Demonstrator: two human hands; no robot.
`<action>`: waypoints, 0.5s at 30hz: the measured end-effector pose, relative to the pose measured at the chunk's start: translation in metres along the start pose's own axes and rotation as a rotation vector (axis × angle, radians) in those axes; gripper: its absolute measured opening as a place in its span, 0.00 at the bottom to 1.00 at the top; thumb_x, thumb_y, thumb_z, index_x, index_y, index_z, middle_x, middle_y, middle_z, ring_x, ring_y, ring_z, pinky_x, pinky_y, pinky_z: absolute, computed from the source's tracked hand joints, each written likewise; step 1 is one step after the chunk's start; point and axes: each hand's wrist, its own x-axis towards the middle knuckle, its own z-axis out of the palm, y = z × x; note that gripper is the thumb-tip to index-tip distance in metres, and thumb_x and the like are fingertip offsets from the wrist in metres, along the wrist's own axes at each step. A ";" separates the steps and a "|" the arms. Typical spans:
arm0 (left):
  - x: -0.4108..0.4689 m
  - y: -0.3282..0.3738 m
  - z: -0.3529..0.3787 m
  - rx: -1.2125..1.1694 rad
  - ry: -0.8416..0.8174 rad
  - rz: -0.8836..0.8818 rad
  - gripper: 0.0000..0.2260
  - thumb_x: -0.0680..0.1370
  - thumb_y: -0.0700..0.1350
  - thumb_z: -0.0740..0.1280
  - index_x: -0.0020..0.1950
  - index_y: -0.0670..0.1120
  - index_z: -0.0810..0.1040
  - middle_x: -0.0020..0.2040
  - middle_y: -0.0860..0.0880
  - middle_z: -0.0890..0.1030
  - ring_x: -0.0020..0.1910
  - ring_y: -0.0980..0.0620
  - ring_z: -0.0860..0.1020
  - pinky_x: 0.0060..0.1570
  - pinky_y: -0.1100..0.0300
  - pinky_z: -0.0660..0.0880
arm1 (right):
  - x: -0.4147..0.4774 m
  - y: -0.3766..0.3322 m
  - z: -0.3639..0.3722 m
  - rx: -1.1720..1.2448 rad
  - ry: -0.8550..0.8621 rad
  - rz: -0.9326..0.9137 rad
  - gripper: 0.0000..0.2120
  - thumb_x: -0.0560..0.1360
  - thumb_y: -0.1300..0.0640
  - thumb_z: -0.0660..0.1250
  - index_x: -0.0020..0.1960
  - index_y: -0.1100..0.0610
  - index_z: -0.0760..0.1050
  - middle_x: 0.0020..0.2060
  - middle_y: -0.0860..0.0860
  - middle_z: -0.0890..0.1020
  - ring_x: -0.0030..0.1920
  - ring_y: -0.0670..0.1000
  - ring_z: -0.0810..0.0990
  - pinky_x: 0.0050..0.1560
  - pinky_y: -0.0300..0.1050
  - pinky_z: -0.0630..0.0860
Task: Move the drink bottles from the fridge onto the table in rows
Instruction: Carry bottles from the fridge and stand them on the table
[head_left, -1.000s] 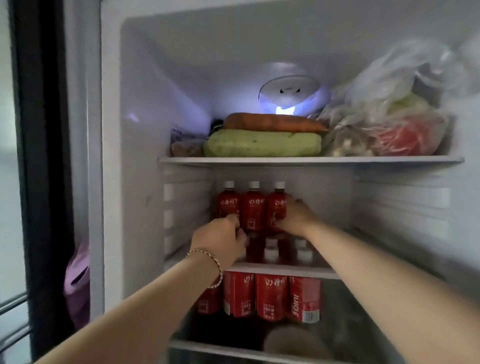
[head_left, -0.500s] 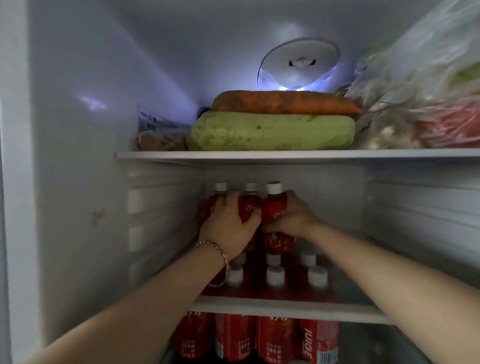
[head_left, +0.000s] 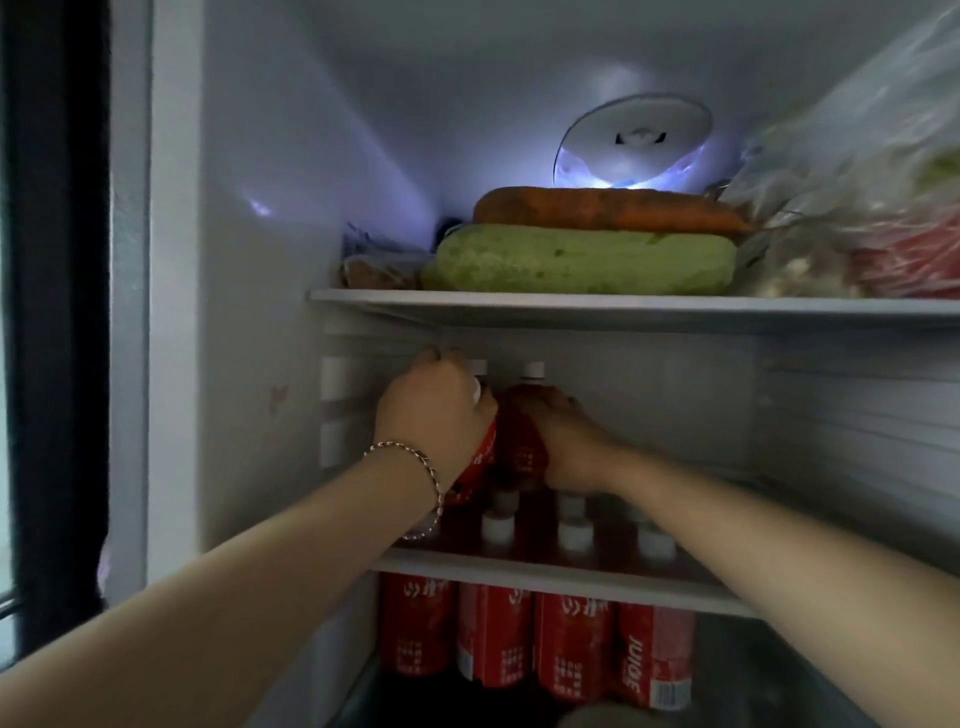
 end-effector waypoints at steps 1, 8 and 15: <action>-0.001 -0.005 -0.003 0.066 -0.019 0.011 0.15 0.75 0.51 0.63 0.53 0.40 0.73 0.54 0.40 0.75 0.50 0.39 0.77 0.46 0.52 0.73 | 0.009 0.003 0.001 -0.040 0.065 0.060 0.37 0.71 0.53 0.70 0.75 0.54 0.56 0.74 0.55 0.57 0.73 0.58 0.57 0.71 0.48 0.60; -0.007 -0.020 -0.010 0.134 -0.034 0.019 0.16 0.75 0.52 0.62 0.56 0.41 0.71 0.56 0.42 0.75 0.49 0.41 0.78 0.44 0.53 0.73 | 0.078 0.004 -0.003 -0.002 0.085 0.290 0.32 0.80 0.51 0.58 0.77 0.56 0.47 0.76 0.57 0.51 0.75 0.59 0.54 0.73 0.55 0.58; -0.007 -0.023 -0.010 0.106 -0.020 -0.030 0.15 0.76 0.51 0.61 0.54 0.41 0.72 0.55 0.42 0.75 0.49 0.40 0.77 0.43 0.53 0.72 | 0.093 -0.019 -0.001 -0.155 0.304 0.203 0.24 0.77 0.46 0.62 0.66 0.59 0.68 0.61 0.60 0.76 0.62 0.59 0.75 0.58 0.50 0.72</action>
